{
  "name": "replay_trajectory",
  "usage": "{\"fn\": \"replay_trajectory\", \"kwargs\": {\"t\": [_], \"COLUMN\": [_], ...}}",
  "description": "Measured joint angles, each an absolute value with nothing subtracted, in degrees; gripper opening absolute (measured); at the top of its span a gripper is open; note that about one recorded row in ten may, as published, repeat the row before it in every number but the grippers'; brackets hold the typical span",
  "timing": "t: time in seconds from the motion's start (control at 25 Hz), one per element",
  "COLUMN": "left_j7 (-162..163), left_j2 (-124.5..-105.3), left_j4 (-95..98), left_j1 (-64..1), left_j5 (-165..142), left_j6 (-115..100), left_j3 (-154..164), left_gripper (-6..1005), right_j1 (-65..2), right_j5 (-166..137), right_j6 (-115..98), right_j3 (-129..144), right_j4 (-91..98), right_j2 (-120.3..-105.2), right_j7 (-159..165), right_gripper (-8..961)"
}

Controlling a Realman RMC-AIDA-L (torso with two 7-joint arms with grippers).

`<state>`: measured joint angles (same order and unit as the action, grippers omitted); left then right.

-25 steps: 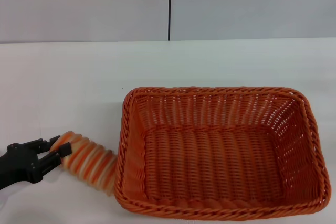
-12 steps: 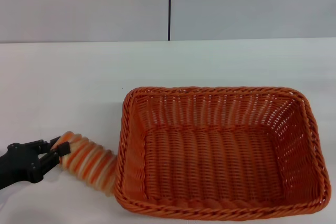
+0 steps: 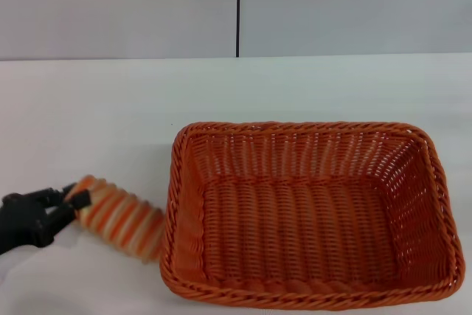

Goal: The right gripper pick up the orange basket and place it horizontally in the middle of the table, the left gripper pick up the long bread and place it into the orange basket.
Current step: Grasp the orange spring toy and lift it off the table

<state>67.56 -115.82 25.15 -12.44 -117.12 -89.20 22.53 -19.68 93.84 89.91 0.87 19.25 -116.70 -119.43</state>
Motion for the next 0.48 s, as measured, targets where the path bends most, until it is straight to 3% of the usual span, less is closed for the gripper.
{"fn": "replay_trajectory", "kwargs": {"t": [0.48], "left_j7": [66.2], "left_j2": [-116.22], "left_j4": [25.2], "left_j1": [-14.7], "left_j5": [-114.9], "left_j6": [-90.2], "left_j3": [1.4], "left_gripper": [182], "right_j1": [-19.3], "right_j5": [94.0], "right_j6": [90.5], "right_j3": [0.9], "right_j4": [19.0], "right_j2": [-116.85], "right_j7": [-119.4], "right_gripper": [275]}}
